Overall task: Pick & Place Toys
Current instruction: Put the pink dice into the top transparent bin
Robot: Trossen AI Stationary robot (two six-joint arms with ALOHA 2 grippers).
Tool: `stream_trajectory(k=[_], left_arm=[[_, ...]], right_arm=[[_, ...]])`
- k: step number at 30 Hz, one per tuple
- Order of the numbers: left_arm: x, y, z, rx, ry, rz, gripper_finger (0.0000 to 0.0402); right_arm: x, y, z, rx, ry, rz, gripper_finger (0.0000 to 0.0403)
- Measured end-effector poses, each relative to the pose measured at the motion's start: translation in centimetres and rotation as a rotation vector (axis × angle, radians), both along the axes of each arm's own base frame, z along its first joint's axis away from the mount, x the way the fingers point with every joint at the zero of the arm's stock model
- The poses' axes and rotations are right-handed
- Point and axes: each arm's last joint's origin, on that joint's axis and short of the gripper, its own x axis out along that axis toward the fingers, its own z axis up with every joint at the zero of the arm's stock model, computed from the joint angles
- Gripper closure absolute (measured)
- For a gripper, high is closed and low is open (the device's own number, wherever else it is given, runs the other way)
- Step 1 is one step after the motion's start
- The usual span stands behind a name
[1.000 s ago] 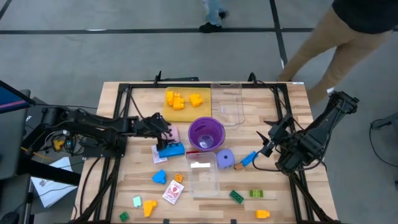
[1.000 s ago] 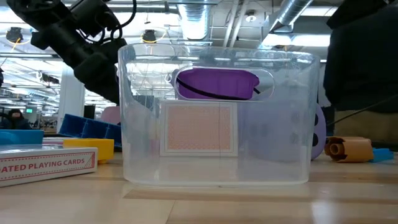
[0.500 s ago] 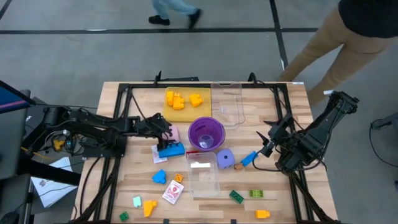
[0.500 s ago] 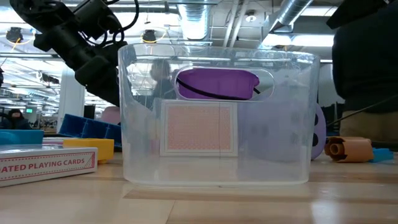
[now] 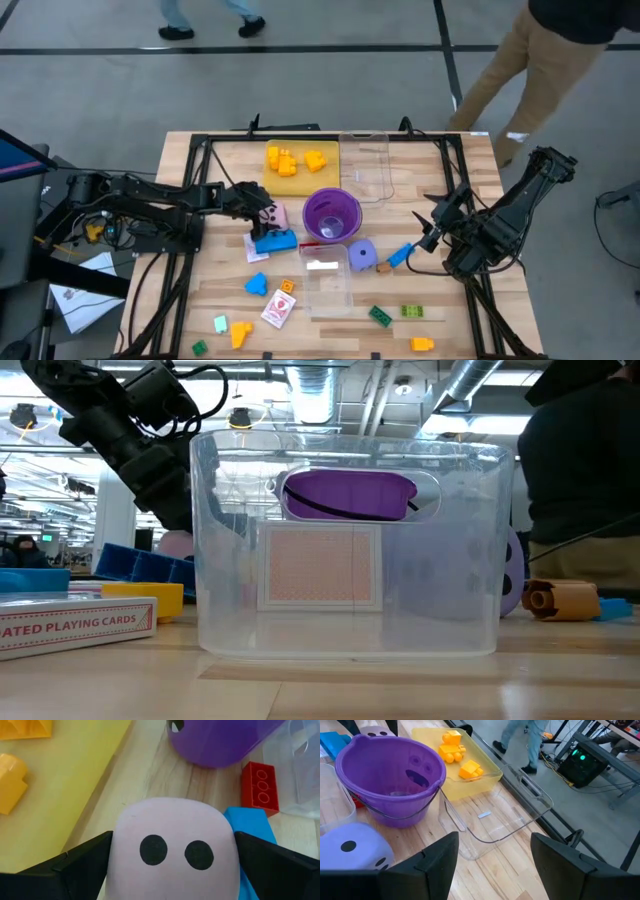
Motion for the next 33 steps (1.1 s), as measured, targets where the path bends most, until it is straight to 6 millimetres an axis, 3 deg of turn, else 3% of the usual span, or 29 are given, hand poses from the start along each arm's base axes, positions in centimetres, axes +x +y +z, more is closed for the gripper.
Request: stream_trajectory(k=[27, 33], left_arm=[[0.4, -0.9, -1.4, 0.078, 0.094, -0.027, 0.0006], [0.4, -0.9, -1.4, 0.082, 0.091, -0.023, 0.0035]], right_arm=[[0.0, 0.0, 0.0, 0.001, -0.002, 0.000, 0.0161], [0.0, 0.0, 0.0, 0.001, -0.002, -0.001, 0.0161]])
